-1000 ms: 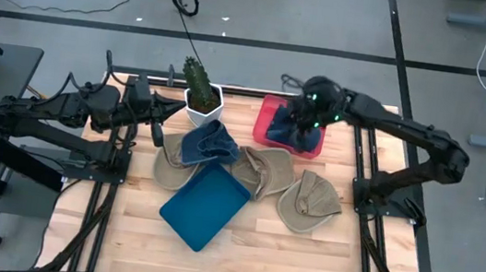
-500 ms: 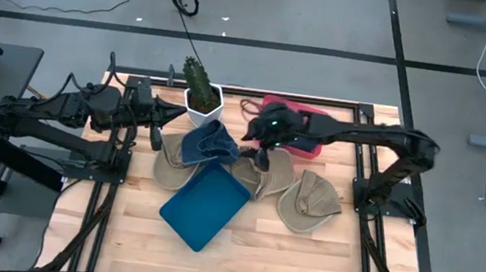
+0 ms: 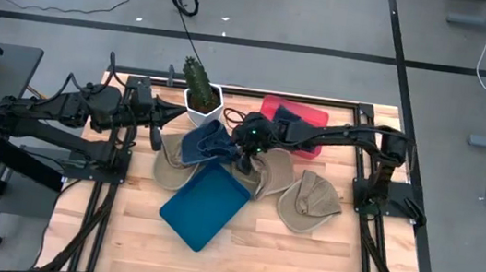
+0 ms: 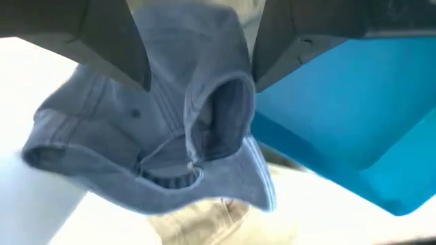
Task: Pick & Place hat
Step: Put the blue cap into the pink bin
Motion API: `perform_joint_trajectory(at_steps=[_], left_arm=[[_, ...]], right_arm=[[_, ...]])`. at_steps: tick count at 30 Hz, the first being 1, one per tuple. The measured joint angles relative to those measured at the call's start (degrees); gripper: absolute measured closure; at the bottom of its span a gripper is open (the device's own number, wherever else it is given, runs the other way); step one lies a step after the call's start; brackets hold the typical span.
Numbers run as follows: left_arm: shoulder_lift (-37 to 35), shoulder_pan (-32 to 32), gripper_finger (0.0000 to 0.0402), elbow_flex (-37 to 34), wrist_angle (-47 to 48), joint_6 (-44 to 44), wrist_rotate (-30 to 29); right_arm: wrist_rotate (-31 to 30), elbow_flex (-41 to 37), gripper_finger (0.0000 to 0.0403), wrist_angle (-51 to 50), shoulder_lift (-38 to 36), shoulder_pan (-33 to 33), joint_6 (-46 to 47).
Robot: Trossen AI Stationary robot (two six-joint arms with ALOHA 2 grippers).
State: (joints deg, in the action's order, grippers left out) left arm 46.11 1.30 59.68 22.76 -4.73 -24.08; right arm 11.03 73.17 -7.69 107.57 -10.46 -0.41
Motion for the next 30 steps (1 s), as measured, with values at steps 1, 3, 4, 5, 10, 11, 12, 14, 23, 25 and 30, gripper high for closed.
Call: perform_joint_trajectory(at_steps=[1, 3, 4, 5, 10, 11, 12, 14, 23, 25, 30], left_arm=[[0.00, 0.02, 0.0396, 0.00, 0.02, 0.01, 0.00], [0.00, 0.02, 0.0396, 0.00, 0.00, 0.01, 0.00], [0.00, 0.02, 0.0396, 0.00, 0.02, 0.01, 0.00], [0.00, 0.02, 0.0396, 0.00, 0.01, 0.01, 0.00], [0.00, 0.02, 0.0396, 0.00, 0.02, 0.01, 0.00], [0.00, 0.02, 0.0396, 0.00, 0.02, 0.01, 0.00], [0.00, 0.01, 0.0396, 0.00, 0.02, 0.01, 0.00], [0.00, 0.02, 0.0396, 0.00, 0.08, 0.01, 0.00], [0.00, 0.01, 0.0396, 0.00, 0.02, 2.58, -0.01], [0.00, 0.02, 0.0396, 0.00, 0.02, 2.88, -0.02], [0.00, 0.03, 0.0396, 0.00, 0.00, 5.42, -0.02]], right_arm=[[-0.07, 0.00, 0.0149, -0.10, 0.27, 0.02, 0.00], [-0.07, 0.00, 0.0159, 0.11, 0.92, 0.00, 0.21], [-0.06, 0.00, 0.0168, -0.02, 1.24, 0.02, 0.49], [0.25, 0.00, 0.0180, 0.12, 1.62, 0.02, 0.89], [1.86, -0.02, 0.0294, 0.15, 1.82, 0.02, 1.70], [1.99, -0.02, 0.0327, -0.10, 1.59, 0.00, 1.71], [2.07, -0.02, 0.0361, -0.19, 1.31, -0.06, 1.69], [2.04, -0.02, 0.0387, -0.08, 0.36, -0.09, 1.49], [1.19, -0.02, 0.0398, 0.16, -6.04, -0.47, -0.43], [0.30, -0.02, 0.0399, -0.09, -7.88, -0.81, -0.49], [-0.10, -0.02, 0.0401, -1.17, -14.00, -1.81, -0.18]])
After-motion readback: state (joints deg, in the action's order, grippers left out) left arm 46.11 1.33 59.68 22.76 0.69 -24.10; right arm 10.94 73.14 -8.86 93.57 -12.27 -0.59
